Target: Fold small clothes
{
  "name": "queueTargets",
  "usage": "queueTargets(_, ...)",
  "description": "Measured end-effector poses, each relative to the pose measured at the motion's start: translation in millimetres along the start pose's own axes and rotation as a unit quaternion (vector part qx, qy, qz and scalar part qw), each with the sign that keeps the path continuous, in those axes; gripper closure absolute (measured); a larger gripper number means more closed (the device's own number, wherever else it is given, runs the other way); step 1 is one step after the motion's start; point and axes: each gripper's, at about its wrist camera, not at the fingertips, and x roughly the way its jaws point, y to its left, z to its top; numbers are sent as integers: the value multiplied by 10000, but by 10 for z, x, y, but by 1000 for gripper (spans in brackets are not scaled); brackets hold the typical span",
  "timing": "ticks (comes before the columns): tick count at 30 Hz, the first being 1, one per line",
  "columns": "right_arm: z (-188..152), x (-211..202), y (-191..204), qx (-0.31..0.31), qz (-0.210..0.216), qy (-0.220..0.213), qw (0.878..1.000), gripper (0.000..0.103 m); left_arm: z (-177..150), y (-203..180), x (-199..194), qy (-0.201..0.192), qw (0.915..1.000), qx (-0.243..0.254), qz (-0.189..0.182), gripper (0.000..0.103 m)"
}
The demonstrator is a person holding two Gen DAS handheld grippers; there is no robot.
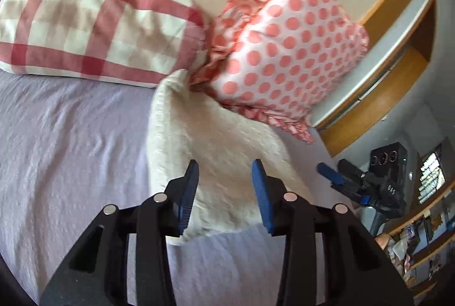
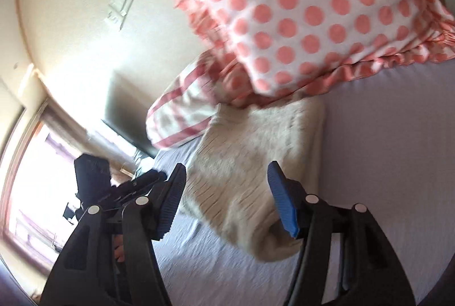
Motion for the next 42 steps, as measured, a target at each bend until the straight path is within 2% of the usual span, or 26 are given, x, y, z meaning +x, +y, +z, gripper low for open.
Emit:
queueTargets(1, -73, 83, 93, -113, 96, 218, 9997, 37, -51, -86, 18, 66, 9999, 62, -147, 65)
queueTargets(2, -131, 204, 146, -150, 175, 440, 9988, 31, -65, -168, 119, 190, 9995, 91, -245, 63)
queueTargets(3, -180, 336, 154, -116, 131, 626, 9979, 27, -106, -202, 228, 333, 9990, 112, -293, 62)
queueTargets(4, -200, 438, 99, -61, -113, 717, 9973, 26, -146, -223, 349, 463, 9986, 123, -230, 62)
queueTargets(5, -217, 529, 35, 7, -429, 742, 9963, 27, -185, -232, 517, 628, 9979, 121, -92, 62)
queueTargets(6, -185, 600, -99, 173, -701, 756, 9945, 35, -222, -212, 679, 792, 9968, 106, 49, 62)
queueTargets(7, -230, 614, -217, 413, -703, 699, 9942, 40, -266, -181, 783, 880, 9959, 122, 154, 63)
queueTargets(8, -198, 598, -329, 662, -631, 577, 9941, 48, -288, -193, 864, 818, 9957, 271, 326, 68)
queueTargets(9, -163, 570, -397, 805, -619, 489, 9936, 52, -303, -224, 885, 703, 9953, 469, 470, 71)
queueTargets(11, -200, 493, -411, 937, -535, 478, 9930, 52, -331, -277, 828, 705, 9936, 646, 593, 71)
queueTargets(13, -290, 369, -285, 794, -389, 391, 9953, 47, -368, -319, 625, 560, 9941, 763, 533, 65)
queueTargets(14, -343, 288, -192, 639, -385, 267, 9969, 32, -408, -340, 492, 428, 9933, 909, 572, 57)
queueTargets(15, -402, 178, -104, 465, -499, 101, 9976, 11, -464, -359, 356, 271, 9909, 1108, 715, 46)
queueTargets(16, -481, 73, 0, 237, -697, -82, 9973, 3, -525, -369, 227, 99, 9865, 1310, 982, 39)
queueTargets(18, -632, -75, 149, -164, -1262, -382, 9911, 1, -658, -342, 34, -178, 9742, 1577, 1607, 13)
queueTargets(19, -713, -116, 207, -341, -1521, -424, 9869, 1, -722, -313, -13, -237, 9679, 1629, 1902, 10)
queueTargets(21, -845, -64, 262, -532, -2105, -384, 9754, 1, -813, -247, -28, -188, 9625, 1631, 2158, 8)
queueTargets(23, -940, 114, 246, -648, -2686, -162, 9609, 1, -858, -172, 25, -47, 9626, 1528, 2235, 7)
queueTargets(27, -1062, 497, 147, -740, -3381, 531, 9367, 1, -933, -75, 194, 295, 9584, 1440, 2446, 7)
queueTargets(34, -1142, 647, 186, -1056, -3827, 716, 9150, 1, -1043, -6, 352, 627, 9516, 1427, 2649, 7)
queueTargets(42, -1137, 658, 210, -980, -3897, 743, 9127, 1, -1066, 28, 434, 873, 9436, 1387, 2877, 2)
